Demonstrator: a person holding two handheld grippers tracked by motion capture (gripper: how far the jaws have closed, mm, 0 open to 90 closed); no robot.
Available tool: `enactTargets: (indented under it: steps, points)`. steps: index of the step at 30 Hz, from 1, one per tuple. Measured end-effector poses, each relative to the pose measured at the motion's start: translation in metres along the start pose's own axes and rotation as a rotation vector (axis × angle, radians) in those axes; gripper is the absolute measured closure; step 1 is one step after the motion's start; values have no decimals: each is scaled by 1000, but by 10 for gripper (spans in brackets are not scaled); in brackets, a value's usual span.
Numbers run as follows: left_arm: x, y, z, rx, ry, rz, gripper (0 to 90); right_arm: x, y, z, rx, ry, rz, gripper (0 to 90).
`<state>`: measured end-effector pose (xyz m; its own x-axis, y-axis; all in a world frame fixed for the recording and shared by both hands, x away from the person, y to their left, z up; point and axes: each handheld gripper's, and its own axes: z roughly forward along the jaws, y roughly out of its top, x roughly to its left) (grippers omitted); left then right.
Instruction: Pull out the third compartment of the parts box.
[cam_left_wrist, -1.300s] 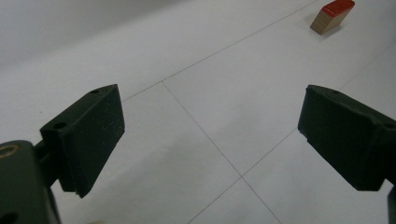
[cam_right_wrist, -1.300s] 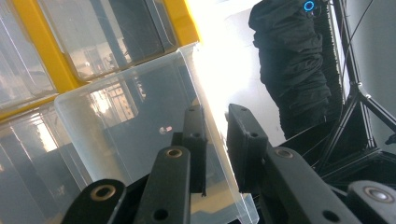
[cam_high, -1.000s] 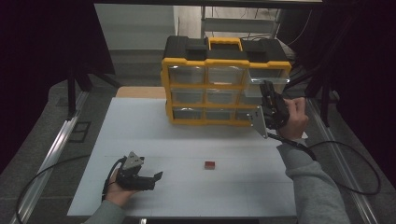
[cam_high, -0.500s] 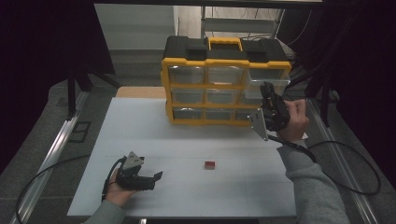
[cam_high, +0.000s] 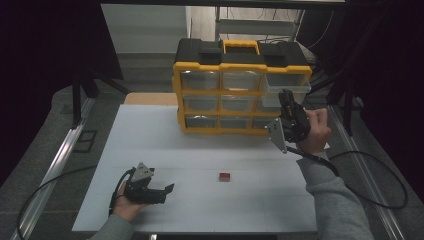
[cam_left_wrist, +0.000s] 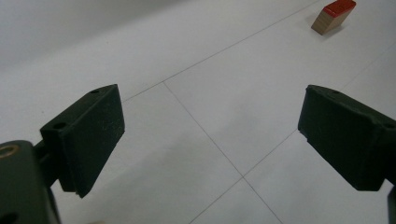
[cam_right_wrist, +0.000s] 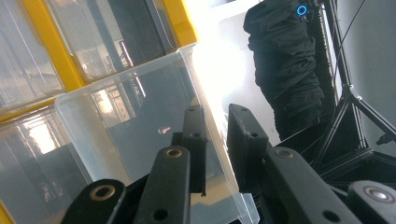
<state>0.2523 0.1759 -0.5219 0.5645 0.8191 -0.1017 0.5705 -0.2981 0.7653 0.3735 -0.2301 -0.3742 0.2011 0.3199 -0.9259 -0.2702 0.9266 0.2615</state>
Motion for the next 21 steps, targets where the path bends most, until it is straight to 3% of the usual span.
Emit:
enactTargets:
  steps: [21]
  points:
    - [0, 0, 0, -5, 1, -5, 78, -2, 0, -9, -7, 0, 0, 769]
